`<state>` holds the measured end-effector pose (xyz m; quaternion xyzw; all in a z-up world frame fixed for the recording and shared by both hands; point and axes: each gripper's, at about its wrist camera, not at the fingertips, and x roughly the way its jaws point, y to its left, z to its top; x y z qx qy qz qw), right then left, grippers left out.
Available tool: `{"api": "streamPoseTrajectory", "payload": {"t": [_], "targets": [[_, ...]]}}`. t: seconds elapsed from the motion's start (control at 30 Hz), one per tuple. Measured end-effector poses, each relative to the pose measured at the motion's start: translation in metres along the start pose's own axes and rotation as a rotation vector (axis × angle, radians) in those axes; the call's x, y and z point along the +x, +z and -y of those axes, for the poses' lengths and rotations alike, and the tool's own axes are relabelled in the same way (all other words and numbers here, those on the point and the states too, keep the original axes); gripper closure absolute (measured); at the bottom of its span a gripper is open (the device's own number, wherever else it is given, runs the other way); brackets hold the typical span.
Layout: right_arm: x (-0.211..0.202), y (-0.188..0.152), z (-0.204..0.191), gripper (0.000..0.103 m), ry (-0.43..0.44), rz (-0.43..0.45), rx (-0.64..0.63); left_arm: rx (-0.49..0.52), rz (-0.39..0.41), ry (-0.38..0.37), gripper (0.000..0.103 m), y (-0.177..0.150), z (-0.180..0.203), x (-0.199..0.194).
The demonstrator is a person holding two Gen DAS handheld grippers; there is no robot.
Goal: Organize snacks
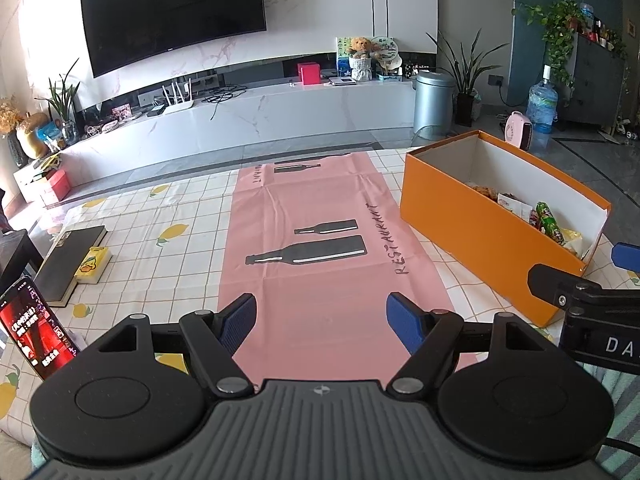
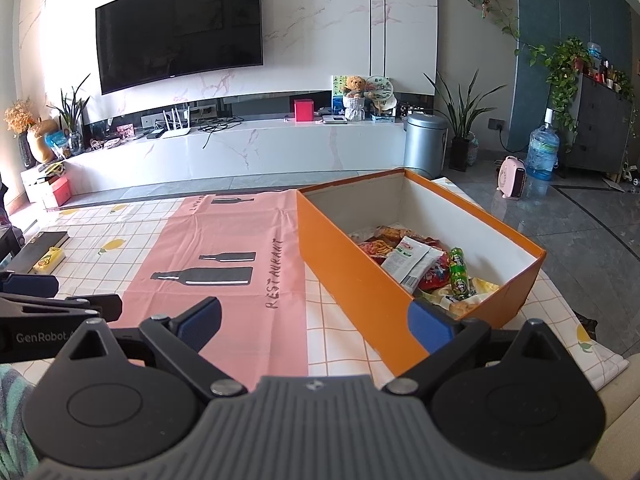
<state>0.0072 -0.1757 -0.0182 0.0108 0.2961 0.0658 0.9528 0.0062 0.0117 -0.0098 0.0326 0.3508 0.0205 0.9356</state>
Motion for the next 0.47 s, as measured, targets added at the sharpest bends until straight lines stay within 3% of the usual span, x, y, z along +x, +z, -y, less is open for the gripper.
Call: {"api": "streamPoseTrajectory", "payload": {"t": [0.47], "targets": [[0.0040,0.0009,-0.0012,0.006,0.006,-0.013,-0.002,0.015,0.008,-0.010,0.016,0.0010,0.0021,0.0008]]}}
